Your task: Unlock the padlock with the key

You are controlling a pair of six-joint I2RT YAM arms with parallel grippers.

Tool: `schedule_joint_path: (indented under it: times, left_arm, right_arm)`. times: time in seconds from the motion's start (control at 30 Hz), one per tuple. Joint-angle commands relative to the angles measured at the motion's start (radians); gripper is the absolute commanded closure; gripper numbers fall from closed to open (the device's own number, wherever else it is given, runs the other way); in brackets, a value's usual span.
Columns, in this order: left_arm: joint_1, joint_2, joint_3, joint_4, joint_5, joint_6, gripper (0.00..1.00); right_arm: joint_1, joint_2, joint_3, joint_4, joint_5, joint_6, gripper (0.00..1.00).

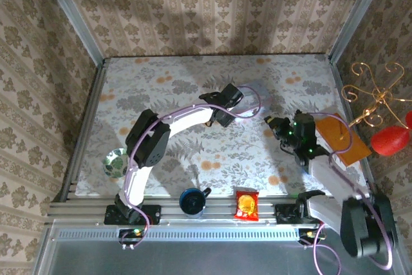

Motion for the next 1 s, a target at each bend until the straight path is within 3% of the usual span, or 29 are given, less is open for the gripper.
schedule_joint_path:
  times: [0.0,0.13,0.27,0.5,0.7,0.93,0.97]
  left_arm:
    - [-0.005,-0.121,-0.041,0.007,0.044,-0.051,0.23]
    - [-0.004,-0.215,-0.123,0.022,0.057,-0.085,0.15]
    - [-0.001,-0.327,-0.225,0.027,0.03,-0.114,0.0]
    - [0.05,-0.559,-0.452,0.056,0.006,-0.196,0.0]
    - [0.198,-0.76,-0.675,0.149,0.102,-0.316,0.0]
    - [0.312,-0.889,-0.779,0.171,0.106,-0.341,0.0]
    - [0.323,-0.894,-0.787,0.175,0.11,-0.343,0.0]
  right_arm:
    - [0.01,-0.12,0.018,-0.305,0.022,-0.091,1.0]
    - [0.039,-0.162,0.008,-0.368,-0.024,-0.1,1.0]
    - [0.135,-0.111,-0.002,-0.32,-0.031,-0.089,1.0]
    - [0.315,0.006,0.005,-0.19,-0.003,-0.021,1.0]
    - [0.45,0.225,0.085,-0.06,-0.021,-0.015,1.0]
    - [0.486,0.449,0.164,0.009,-0.04,-0.024,1.0]
    - [0.488,0.463,0.179,-0.028,-0.022,-0.036,0.95]
